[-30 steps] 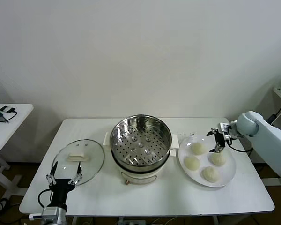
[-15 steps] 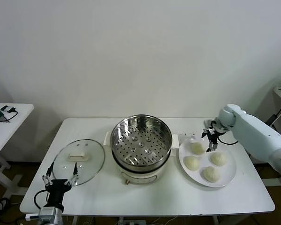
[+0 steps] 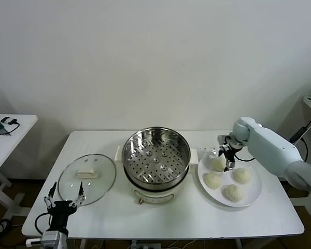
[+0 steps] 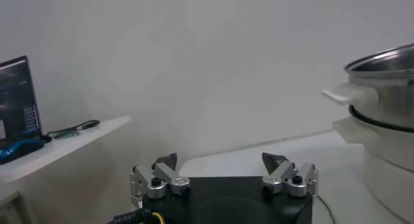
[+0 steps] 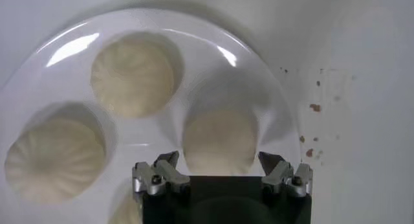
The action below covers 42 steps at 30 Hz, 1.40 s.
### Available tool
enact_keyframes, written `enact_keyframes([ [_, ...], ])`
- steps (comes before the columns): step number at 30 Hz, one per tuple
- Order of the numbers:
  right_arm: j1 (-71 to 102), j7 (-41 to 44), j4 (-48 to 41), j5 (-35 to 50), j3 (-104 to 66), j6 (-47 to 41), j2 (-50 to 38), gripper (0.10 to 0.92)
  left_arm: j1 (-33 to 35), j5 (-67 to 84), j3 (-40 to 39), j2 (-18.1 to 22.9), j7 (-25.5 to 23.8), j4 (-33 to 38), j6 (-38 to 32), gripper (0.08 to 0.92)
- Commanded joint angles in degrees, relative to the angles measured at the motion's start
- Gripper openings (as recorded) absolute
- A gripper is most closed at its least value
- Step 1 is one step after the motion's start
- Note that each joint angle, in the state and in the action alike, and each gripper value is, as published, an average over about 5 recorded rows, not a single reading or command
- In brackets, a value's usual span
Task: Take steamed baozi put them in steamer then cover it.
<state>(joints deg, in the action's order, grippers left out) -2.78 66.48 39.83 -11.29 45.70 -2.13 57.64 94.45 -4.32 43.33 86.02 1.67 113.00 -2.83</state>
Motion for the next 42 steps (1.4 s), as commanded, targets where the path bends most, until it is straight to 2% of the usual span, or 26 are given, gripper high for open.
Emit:
enact_keyframes([
  [1,-0.28,0.22,-1.06,0.05,0.10,0.06,0.88,0.722,0.15,0.01,0.10,0.03,0.06,-0.04,-0.05,0.823],
  [12,-4.44,0.47,1.47,2.38,3.45,2.57,-0.66,0.682,0.48,0.08,0.22,0.09,0.22,0.14,-0.12,0.823],
  [22,-26.40,2.55,11.64,6.83,20.57,15.93,-2.04,0.679,1.26,0.37,0.67,-0.07,0.31,0.58,-0.17,0.823],
  [27,-36.92,4.09,15.46,7.69,25.46,23.05,1.16,0.679,1.57,0.38,0.64,-0.05,0.36,0.78,-0.14,0.823],
  [33,-41.96,4.86,17.21,4.16,24.09,31.19,7.82,0.679,1.98,0.27,-0.12,0.76,0.45,0.98,-0.21,0.823],
  [42,-38.19,5.17,25.72,-2.03,20.84,34.28,17.20,0.686,2.80,0.53,-0.15,0.53,0.65,1.48,-0.24,0.823],
])
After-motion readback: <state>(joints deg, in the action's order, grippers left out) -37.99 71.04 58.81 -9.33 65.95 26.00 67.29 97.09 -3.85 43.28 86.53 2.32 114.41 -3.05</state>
